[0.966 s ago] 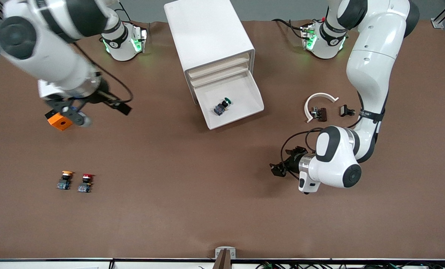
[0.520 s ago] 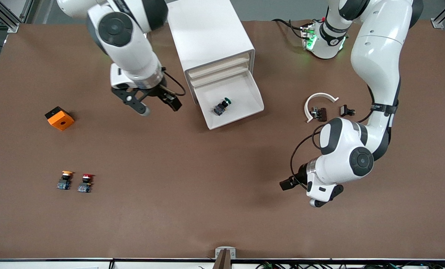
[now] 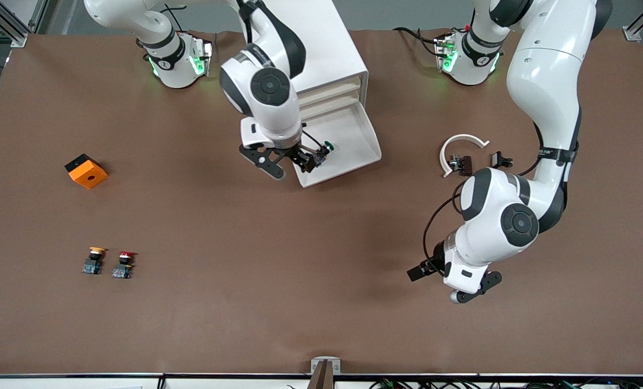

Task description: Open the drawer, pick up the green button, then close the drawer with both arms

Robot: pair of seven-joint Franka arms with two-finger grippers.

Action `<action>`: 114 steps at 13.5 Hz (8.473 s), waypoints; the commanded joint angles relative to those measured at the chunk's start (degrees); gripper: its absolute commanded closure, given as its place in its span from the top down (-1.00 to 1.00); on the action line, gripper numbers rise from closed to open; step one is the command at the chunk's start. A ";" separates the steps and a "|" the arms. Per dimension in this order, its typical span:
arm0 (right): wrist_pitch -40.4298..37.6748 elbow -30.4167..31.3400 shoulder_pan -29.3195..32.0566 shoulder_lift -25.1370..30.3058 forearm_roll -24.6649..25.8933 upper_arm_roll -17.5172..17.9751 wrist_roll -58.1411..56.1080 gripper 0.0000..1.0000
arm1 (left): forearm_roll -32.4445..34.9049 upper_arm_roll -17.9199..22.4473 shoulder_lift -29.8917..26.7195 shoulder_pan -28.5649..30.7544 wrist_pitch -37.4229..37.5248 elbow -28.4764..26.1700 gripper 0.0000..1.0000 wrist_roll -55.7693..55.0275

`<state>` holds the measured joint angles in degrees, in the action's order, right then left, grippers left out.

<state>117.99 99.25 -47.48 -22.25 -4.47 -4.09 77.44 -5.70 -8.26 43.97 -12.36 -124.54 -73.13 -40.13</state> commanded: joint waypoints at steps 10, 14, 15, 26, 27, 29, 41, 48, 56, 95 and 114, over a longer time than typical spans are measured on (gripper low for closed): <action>6.99 -1.86 -6.48 -7.45 -3.44 -0.66 2.90 1.00 | 1.66 -0.18 -0.02 -0.21 -2.37 -1.14 1.00 0.75; 7.34 -1.86 -6.75 -8.51 -3.18 -0.66 2.90 1.00 | 1.66 -0.18 0.24 -0.04 -3.07 -1.31 1.00 0.84; 7.34 -1.95 -6.75 -9.03 -3.09 -0.66 2.90 1.00 | 1.66 -0.18 0.24 -0.12 -3.34 -1.49 1.00 0.84; 7.26 -3.97 -7.19 -10.71 -3.17 -0.66 5.00 -1.00 | 1.48 -0.27 -4.48 -0.12 -5.36 -7.36 1.00 0.74; 7.17 -4.06 -7.19 -10.71 -3.35 -0.75 5.09 -1.00 | 1.48 -0.27 -6.24 -0.38 -5.27 -9.55 1.00 0.75; 6.99 -4.76 -6.75 -10.62 -3.35 -0.75 4.92 -1.00 | 1.48 -0.27 -8.19 -1.17 -5.27 -12.72 1.00 0.66; -6.20 -13.92 13.35 -7.28 -3.26 -1.01 -29.93 -1.00 | 2.27 -0.18 -15.84 -11.80 -6.77 -31.46 1.00 -1.09; 1.71 -7.93 29.89 -8.59 -2.82 -1.10 -53.34 -1.00 | 7.63 -0.27 -14.61 -20.59 -6.77 -33.13 1.00 -11.72; 12.07 -8.28 38.16 -16.06 -2.30 -1.10 -63.36 -1.00 | 7.63 -0.36 -13.56 -26.92 -6.94 -32.78 1.00 -17.88; -2.56 -30.17 43.09 -27.42 -2.82 -0.66 -67.77 1.00 | -6.78 -2.99 -15.65 -20.54 -6.50 -26.27 1.00 -21.78; -38.88 -25.60 49.66 5.91 0.34 -1.19 -76.19 1.00 | -0.93 -3.61 -53.97 8.38 -0.27 -55.00 1.00 28.34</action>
<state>78.96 71.01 0.00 -17.62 -5.00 -6.15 3.59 -10.71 -10.86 -3.94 -7.29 -124.60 -123.42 -12.87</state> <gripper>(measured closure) 0.000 0.000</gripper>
